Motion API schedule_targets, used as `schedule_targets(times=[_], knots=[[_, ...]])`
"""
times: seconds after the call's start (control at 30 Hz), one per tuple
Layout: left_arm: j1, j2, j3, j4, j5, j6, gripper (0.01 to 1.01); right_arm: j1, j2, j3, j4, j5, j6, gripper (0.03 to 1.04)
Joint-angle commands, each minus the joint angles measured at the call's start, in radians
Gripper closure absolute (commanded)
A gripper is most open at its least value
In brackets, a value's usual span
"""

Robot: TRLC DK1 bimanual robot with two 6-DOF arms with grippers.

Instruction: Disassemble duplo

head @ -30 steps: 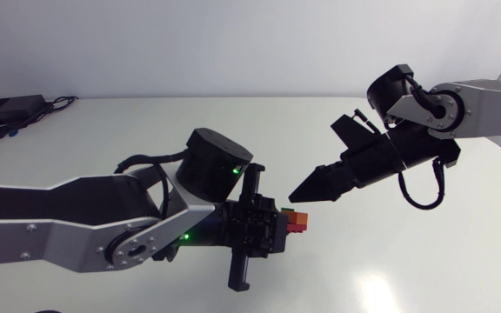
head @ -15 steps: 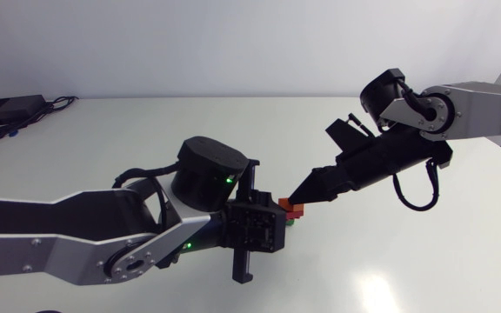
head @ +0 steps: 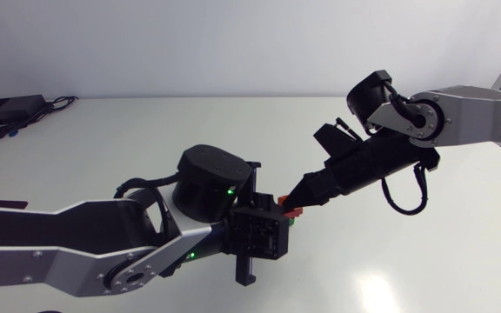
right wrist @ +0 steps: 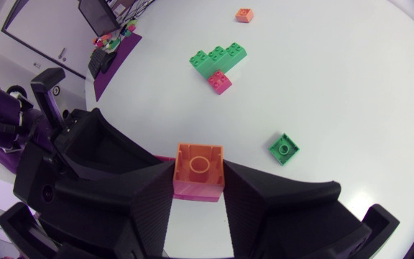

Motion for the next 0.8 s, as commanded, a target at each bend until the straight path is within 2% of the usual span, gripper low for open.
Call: schedule_targets(times=[0.0,0.27,0.33,0.47,0.53,0.77], knots=[[-0.026,-0.032,-0.038,-0.019,0.028,0.005,1.002,-0.006,-0.022,-0.010,0.042,0.022,-0.006,0.74],[-0.017,-0.023,-0.049,-0.138,0.109,-0.024,1.000,-0.061,-0.031,-0.002,0.142,0.073,-0.003,0.74],[0.020,-0.009,-0.028,-0.172,0.144,-0.048,0.998,-0.076,-0.039,-0.018,0.174,0.108,-0.003,0.73],[0.158,0.124,0.098,-0.319,0.180,-0.067,0.993,-0.122,-0.031,-0.050,0.185,0.134,-0.051,0.73],[0.218,0.181,0.166,-0.364,0.195,-0.114,0.984,-0.124,-0.037,-0.087,0.194,0.168,-0.079,0.73],[0.245,0.377,0.350,-0.556,0.201,-0.238,0.956,-0.112,-0.051,-0.194,0.229,0.282,-0.128,0.73]])
